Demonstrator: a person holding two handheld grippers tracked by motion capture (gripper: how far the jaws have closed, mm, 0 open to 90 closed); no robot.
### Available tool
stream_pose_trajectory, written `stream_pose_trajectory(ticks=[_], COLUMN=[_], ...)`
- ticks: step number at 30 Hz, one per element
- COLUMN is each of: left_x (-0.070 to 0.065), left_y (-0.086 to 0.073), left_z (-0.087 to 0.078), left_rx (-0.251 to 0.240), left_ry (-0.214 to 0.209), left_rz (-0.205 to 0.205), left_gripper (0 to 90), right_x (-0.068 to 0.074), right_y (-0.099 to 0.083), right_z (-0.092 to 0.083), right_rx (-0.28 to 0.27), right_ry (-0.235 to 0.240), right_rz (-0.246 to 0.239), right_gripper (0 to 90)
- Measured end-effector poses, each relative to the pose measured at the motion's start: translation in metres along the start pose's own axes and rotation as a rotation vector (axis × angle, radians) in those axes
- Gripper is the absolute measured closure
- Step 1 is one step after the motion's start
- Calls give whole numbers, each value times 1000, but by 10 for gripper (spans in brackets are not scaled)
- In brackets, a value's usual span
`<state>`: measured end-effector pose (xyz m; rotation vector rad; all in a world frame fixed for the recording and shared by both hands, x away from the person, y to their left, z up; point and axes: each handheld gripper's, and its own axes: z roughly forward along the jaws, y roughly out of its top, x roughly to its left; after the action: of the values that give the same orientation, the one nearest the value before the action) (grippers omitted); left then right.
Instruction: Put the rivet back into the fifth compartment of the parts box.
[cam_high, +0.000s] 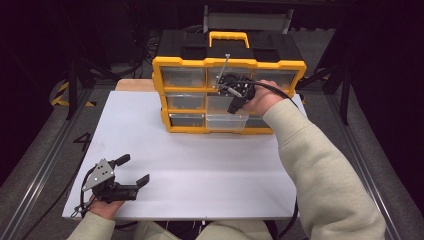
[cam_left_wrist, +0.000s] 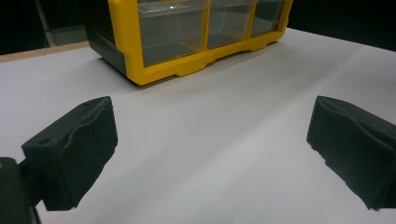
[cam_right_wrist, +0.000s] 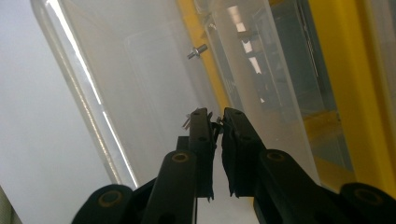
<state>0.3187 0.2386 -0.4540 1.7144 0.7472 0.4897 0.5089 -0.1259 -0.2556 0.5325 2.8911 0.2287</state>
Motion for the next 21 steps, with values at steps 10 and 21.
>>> stream_pose_trajectory(ticks=[10,21], left_x=[0,1], left_y=[0,0], left_z=[0,0], left_rx=[1,2], left_ry=[-2,-1], left_rz=[0,0], left_gripper=[28,27], right_x=[-4,-9], right_y=[0,-3], right_z=[12,21], right_rx=[26,54], right_ry=[20,36], right_rz=[-25,-29], right_gripper=[821,818])
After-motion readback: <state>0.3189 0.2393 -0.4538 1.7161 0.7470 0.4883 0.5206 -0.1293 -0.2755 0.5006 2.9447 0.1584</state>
